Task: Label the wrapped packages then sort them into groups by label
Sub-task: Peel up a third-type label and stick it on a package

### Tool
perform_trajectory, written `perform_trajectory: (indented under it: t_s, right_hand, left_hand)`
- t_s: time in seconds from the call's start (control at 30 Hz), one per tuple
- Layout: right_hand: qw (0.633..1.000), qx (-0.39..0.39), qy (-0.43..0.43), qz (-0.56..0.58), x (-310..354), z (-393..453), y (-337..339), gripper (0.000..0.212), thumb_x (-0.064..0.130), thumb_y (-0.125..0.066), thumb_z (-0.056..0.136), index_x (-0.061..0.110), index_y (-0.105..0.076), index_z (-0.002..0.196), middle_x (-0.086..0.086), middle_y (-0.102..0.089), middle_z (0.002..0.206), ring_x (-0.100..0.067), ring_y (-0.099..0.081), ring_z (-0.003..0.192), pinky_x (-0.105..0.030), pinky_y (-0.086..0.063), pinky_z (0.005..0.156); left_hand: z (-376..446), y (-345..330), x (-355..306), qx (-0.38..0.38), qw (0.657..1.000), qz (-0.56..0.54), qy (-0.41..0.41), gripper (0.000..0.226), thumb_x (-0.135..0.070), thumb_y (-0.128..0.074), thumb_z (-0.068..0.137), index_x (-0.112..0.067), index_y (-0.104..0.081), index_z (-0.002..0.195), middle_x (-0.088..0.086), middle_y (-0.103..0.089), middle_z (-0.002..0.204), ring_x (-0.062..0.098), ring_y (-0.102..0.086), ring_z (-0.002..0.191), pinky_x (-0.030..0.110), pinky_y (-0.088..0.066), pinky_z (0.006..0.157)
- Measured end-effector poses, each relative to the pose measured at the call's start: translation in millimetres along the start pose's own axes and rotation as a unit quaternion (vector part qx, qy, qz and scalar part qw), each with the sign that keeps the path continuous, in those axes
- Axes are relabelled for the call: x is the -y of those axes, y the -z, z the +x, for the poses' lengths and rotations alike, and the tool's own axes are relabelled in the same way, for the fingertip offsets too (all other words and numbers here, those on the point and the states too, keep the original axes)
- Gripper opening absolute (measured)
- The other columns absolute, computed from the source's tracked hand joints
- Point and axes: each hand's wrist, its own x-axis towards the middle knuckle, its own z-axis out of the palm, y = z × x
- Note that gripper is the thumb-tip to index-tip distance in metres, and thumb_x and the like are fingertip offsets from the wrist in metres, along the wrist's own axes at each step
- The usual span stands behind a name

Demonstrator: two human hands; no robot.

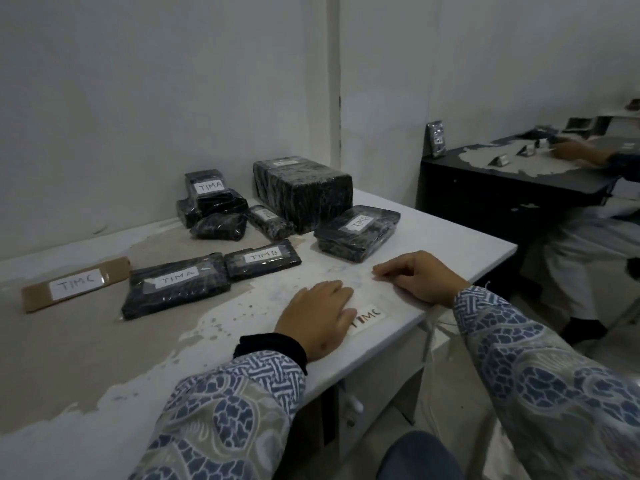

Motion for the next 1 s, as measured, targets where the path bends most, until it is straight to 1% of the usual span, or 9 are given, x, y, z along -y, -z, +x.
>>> perform_trajectory:
  t_s: [0.1,0.2,0.3,0.37,0.63,0.73,0.83,0.93,1.0]
  right_hand:
    - [0.997,-0.030,-0.007,0.067,-2.7,-6.0,1.8,0.028,-0.008,-0.059,0.081,0.006,-0.070,0.102,-0.005,-0.067,0.117,0.000,-0.067,0.083,0.000,-0.045,0.077]
    - [0.996,-0.065,0.008,0.053,-0.3,-8.8,-1.1,0.018,0.010,-0.072,0.078,0.014,-0.073,0.095,0.005,-0.065,0.117,-0.013,-0.068,0.082,-0.013,-0.050,0.078]
    - [0.998,-0.039,0.042,0.014,4.5,-13.0,-5.3,0.013,0.014,-0.069,0.080,0.015,-0.076,0.091,0.003,-0.064,0.118,-0.005,-0.061,0.092,-0.005,-0.042,0.079]
    - [0.999,-0.021,0.047,-0.001,5.9,-15.0,-7.0,0.012,0.013,-0.068,0.080,0.014,-0.076,0.088,0.002,-0.065,0.118,-0.004,-0.058,0.098,-0.008,-0.040,0.081]
    - [0.999,-0.005,0.027,0.019,2.2,-14.9,-3.3,0.006,0.013,-0.072,0.078,0.014,-0.076,0.082,0.003,-0.068,0.110,0.006,-0.058,0.090,0.004,-0.038,0.078]
    - [0.999,-0.009,0.034,0.006,4.6,-15.5,-5.1,0.006,0.013,-0.069,0.080,0.015,-0.073,0.076,0.001,-0.068,0.110,0.000,-0.060,0.091,0.003,-0.039,0.075]
    - [0.997,-0.010,0.054,-0.053,7.2,-15.2,-10.8,0.009,0.016,-0.062,0.086,0.017,-0.066,0.078,0.000,-0.064,0.114,-0.009,-0.057,0.091,-0.004,-0.040,0.071]
    - [0.993,0.016,0.065,-0.098,6.3,-13.4,-13.7,0.016,0.018,-0.054,0.091,0.008,-0.065,0.091,-0.002,-0.057,0.115,-0.010,-0.051,0.094,-0.015,-0.037,0.081]
    - [0.994,0.024,0.057,-0.092,6.2,-14.4,-11.9,0.016,0.019,-0.052,0.092,0.008,-0.064,0.093,-0.003,-0.056,0.114,-0.012,-0.051,0.095,-0.020,-0.038,0.085]
  left_hand:
    - [-1.1,-2.7,-4.1,0.021,1.000,-0.012,0.000,0.047,-0.035,-0.027,0.100,-0.023,-0.026,0.146,-0.003,-0.021,0.157,0.014,-0.017,0.144,0.038,-0.011,0.118]
    - [2.1,-1.7,-0.1,0.018,0.999,-0.033,0.001,0.045,-0.032,-0.028,0.100,-0.026,-0.029,0.145,-0.005,-0.023,0.156,0.012,-0.019,0.143,0.038,-0.012,0.118]
    - [3.6,0.2,1.0,0.000,0.999,-0.045,-0.001,0.044,-0.031,-0.032,0.099,-0.027,-0.034,0.143,-0.006,-0.027,0.154,0.012,-0.023,0.141,0.035,-0.015,0.116]
    - [3.3,0.0,1.3,-0.004,0.999,-0.051,-0.001,0.043,-0.031,-0.034,0.099,-0.027,-0.035,0.142,-0.006,-0.029,0.154,0.011,-0.024,0.141,0.032,-0.015,0.114]
    - [0.7,1.1,0.3,-0.004,0.998,-0.068,0.004,0.042,-0.031,-0.035,0.099,-0.028,-0.037,0.141,-0.007,-0.030,0.153,0.011,-0.025,0.140,0.029,-0.014,0.112]
    - [0.3,1.2,0.3,-0.005,0.997,-0.072,0.005,0.042,-0.031,-0.036,0.099,-0.028,-0.038,0.141,-0.007,-0.030,0.153,0.010,-0.025,0.140,0.029,-0.014,0.112]
    - [-0.1,0.7,0.7,-0.008,0.997,-0.076,0.006,0.042,-0.031,-0.037,0.098,-0.028,-0.039,0.140,-0.008,-0.031,0.153,0.010,-0.026,0.140,0.028,-0.015,0.112]
    - [-0.5,0.8,0.4,-0.011,0.997,-0.080,0.007,0.041,-0.031,-0.038,0.098,-0.027,-0.040,0.139,-0.008,-0.032,0.152,0.010,-0.027,0.139,0.028,-0.015,0.112]
    - [-0.6,1.3,-0.2,-0.010,0.997,-0.079,0.006,0.041,-0.031,-0.037,0.099,-0.026,-0.040,0.140,-0.007,-0.032,0.152,0.011,-0.027,0.139,0.029,-0.016,0.112]
